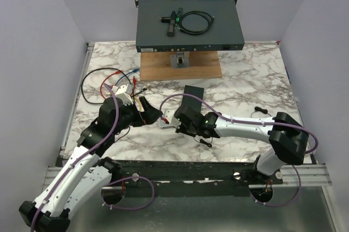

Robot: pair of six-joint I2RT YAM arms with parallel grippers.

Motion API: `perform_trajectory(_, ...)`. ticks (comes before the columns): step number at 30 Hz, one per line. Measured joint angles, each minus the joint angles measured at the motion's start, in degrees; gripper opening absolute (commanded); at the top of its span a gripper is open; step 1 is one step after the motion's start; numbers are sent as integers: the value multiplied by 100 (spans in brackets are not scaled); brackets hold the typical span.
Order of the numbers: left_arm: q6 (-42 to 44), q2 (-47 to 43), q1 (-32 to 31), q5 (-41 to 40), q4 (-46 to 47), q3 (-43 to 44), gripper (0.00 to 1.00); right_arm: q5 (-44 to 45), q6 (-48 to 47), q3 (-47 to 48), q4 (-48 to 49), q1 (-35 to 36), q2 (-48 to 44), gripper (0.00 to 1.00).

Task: Insert the plug into the switch port
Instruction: Insert the connector into the switch port.

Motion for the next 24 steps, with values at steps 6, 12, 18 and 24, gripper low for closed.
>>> perform_trajectory(6,-232,348,0,17,407,-214,98,839,31,-142,-105,-101,-11,1)
perform_trajectory(12,-446,195,90,-57,673,-424,98,1008,7,-190,210,-278,68,1)
perform_trajectory(18,-518,-409,452,-522,651,-680,99,1027,13,-192,426,-297,205,1)
perform_trajectory(24,-516,-802,590,-756,673,-717,98,1106,55,-192,481,-337,297,1)
